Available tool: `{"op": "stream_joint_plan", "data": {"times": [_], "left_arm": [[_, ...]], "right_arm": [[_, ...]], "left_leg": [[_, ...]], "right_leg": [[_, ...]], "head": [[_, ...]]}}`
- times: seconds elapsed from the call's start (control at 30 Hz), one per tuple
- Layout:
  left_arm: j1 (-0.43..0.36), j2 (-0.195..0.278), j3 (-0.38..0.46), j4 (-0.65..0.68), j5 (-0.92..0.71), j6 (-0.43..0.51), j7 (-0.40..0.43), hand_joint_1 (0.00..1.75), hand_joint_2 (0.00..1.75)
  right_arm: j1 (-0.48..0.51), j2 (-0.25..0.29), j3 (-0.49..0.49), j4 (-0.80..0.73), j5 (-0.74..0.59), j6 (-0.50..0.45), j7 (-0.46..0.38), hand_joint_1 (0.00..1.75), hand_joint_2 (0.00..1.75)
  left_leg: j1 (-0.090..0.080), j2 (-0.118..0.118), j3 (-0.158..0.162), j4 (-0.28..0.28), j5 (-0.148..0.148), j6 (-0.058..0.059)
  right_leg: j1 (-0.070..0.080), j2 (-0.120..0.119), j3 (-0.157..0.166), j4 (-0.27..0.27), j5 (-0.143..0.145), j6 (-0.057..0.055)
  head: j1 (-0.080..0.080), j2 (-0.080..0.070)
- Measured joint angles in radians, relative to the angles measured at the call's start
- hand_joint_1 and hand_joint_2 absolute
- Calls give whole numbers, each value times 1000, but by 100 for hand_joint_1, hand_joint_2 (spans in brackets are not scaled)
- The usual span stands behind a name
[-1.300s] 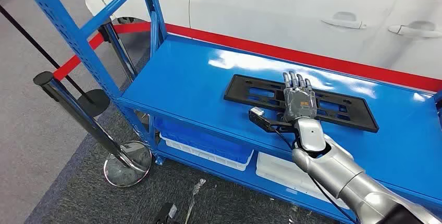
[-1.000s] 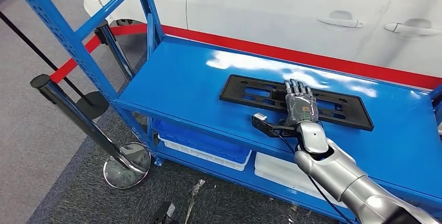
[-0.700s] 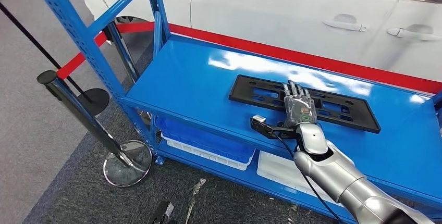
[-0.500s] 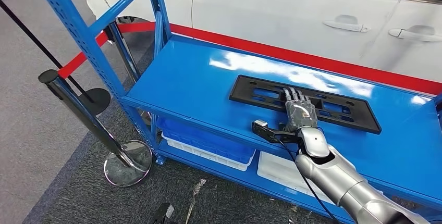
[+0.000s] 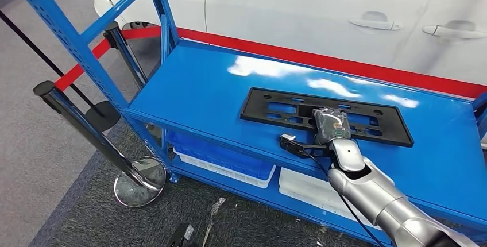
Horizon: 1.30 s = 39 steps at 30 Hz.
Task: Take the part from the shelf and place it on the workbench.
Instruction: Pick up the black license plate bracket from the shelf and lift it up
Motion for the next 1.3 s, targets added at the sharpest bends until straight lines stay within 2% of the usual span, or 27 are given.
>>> {"op": "stream_joint_plan", "data": {"times": [0.03, 0.07, 0.1, 0.17, 0.23, 0.3, 0.37, 0.4, 0.43, 0.47, 0.53, 0.57, 0.6, 0.7, 0.77, 0.8, 0.87, 0.9, 0.93, 0.97, 1.03, 1.07, 1.1, 1.13, 1.23, 1.3], "left_arm": [[1, 1, 0, 0, 0, -2, -10, 0, 175], [1, 2, 0, 0, -1, -3, -23, 0, 175], [2, 3, 0, 0, -1, -3, -38, 0, 175], [3, 4, 0, 0, -4, 2, -70, 0, 175], [4, 4, 0, 0, -9, 16, -106, 0, 175], [2, 5, 0, 0, -14, 30, -141, 0, 175], [2, 4, 1, 0, -13, 38, -178, 0, 175], [3, 4, 1, 0, -11, 45, -196, 0, 175], [5, 3, 1, 0, -9, 54, -211, 0, 175], [6, 2, 2, 0, -7, 65, -222, 0, 175], [9, -1, 4, 0, -2, 87, -236, 0, 175], [10, -2, 7, 0, 0, 95, -241, 0, 175], [11, -4, 10, 0, 1, 100, -244, 0, 175], [19, -7, 19, 0, 2, 108, -246, 0, 175], [22, -9, 20, 0, 3, 109, -246, 0, 175], [22, -10, 21, 0, 3, 110, -246, 0, 175], [23, -12, 25, 0, 3, 110, -246, 0, 175], [23, -12, 27, 0, 5, 110, -246, 0, 175], [24, -13, 29, 0, 7, 110, -244, 0, 175], [24, -13, 31, 0, 10, 111, -240, 0, 175], [24, -14, 34, 0, 15, 113, -223, 0, 175], [24, -13, 36, 0, 18, 116, -211, 0, 175], [24, -13, 39, 0, 20, 124, -202, 0, 175], [24, -13, 42, 0, 23, 135, -195, 0, 175], [26, -12, 51, 0, 30, 165, -186, 0, 175], [25, -12, 54, 0, 33, 169, -182, 0, 175]], "right_arm": [[-1, 0, 1, 1, 10, 3, 3, 175, 175], [0, 0, 1, 2, 19, 5, 7, 175, 175], [0, -1, 2, 3, 25, 3, 12, 175, 175], [3, -3, 2, 4, 32, -5, 19, 175, 175], [11, -13, 2, -1, 30, -20, 21, 175, 175], [24, -25, 1, -13, 29, -35, 23, 175, 175], [44, -39, -1, -37, 37, -44, 28, 175, 175], [56, -47, -2, -54, 45, -49, 30, 175, 175], [69, -56, -3, -76, 55, -56, 31, 175, 175], [83, -64, -6, -103, 66, -67, 32, 175, 175], [108, -81, -19, -169, 91, -99, 35, 175, 175], [121, -88, -28, -210, 105, -118, 39, 175, 175], [138, -94, -40, -259, 124, -134, 47, 175, 175], [203, -113, -72, -434, 191, -148, 77, 175, 175], [231, -125, -91, -533, 211, -142, 87, 175, 175], [240, -129, -100, -575, 214, -141, 89, 175, 175], [256, -137, -120, -644, 219, -142, 91, 175, 175], [264, -140, -128, -673, 225, -147, 89, 175, 175], [274, -142, -135, -700, 235, -155, 86, 175, 175], [286, -144, -143, -731, 252, -168, 82, 175, 175], [313, -145, -164, -816, 294, -189, 80, 175, 175], [327, -145, -177, -868, 309, -195, 82, 175, 175], [343, -143, -188, -920, 313, -200, 85, 175, 175], [360, -140, -196, -970, 304, -207, 87, 175, 175], [418, -126, -211, -1101, 202, -268, 71, 175, 175], [450, -115, -218, -1166, 89, -331, 31, 175, 175]], "left_leg": [[-2, 0, 33, -67, 25, 8], [-6, 0, 58, -120, 40, 14], [-9, -1, 72, -152, 43, 18], [-12, -1, 79, -171, 42, 23], [-7, 1, 89, -191, 54, 30], [-1, 3, 97, -209, 65, 38], [-3, 3, 95, -209, 65, 43], [-3, 2, 94, -208, 64, 44], [-2, 1, 94, -205, 63, 44], [-1, 0, 94, -201, 60, 43], [0, -2, 91, -186, 49, 35], [-2, -2, 86, -174, 42, 29], [-3, -2, 82, -166, 37, 24], [-4, -2, 76, -159, 32, 14], [-2, -1, 63, -129, 8, 4], [-1, 0, 44, -85, -18, -1], [2, 0, -13, 40, -73, -9], [3, 0, -38, 90, -87, -11], [3, 0, -50, 110, -83, -11], [3, 0, -43, 90, -60, -9], [1, 0, 13, -34, 8, 3], [-2, -1, 43, -97, 32, 10], [-5, -1, 65, -141, 42, 15], [-8, -2, 74, -161, 41, 18], [-8, -2, 86, -184, 50, 27], [-2, 0, 93, -202, 63, 35]], "right_leg": [[2, 1, 1, -1, 0, 1], [3, 2, 0, -1, 1, 3], [3, 2, -1, -4, 3, 7], [2, 2, -1, -13, 9, 19], [3, 1, -2, -11, 4, 29], [3, 2, -32, 59, -41, 34], [3, 2, -88, 182, -99, 38], [3, 2, -108, 224, -110, 41], [1, 2, -112, 234, -103, 43], [-1, 1, -98, 205, -79, 46], [-6, 0, -38, 84, -21, 50], [-6, 1, -15, 35, -5, 47], [-5, 1, -2, 8, -2, 43], [0, 3, 0, 0, -6, 22], [-4, 3, 2, -4, -5, 11], [-5, 3, 3, -6, -5, 7], [-4, 3, 4, -6, -6, 2], [-3, 3, 4, -6, -6, 1], [-2, 3, 5, -6, -7, 0], [-1, 3, 6, -6, -8, 0], [0, 4, 11, -6, -10, 0], [2, 4, 13, -7, -10, 2], [2, 4, 13, -8, -10, 5], [2, 3, 13, -11, -9, 8], [2, 2, 16, -17, -10, 24], [4, 2, 3, 27, -50, 30]], "head": [[0, 0], [1, 0], [1, 0], [1, 0], [2, 0], [6, 0], [7, 0], [7, 0], [8, 0], [8, 0], [8, 0], [8, 0], [8, 0], [6, 0], [3, 0], [0, 0], [-3, 0], [-2, 0], [-3, 0], [-3, 0], [-2, 0], [-2, 0], [-2, 0], [-2, 0], [-2, 0], [2, 0]]}}
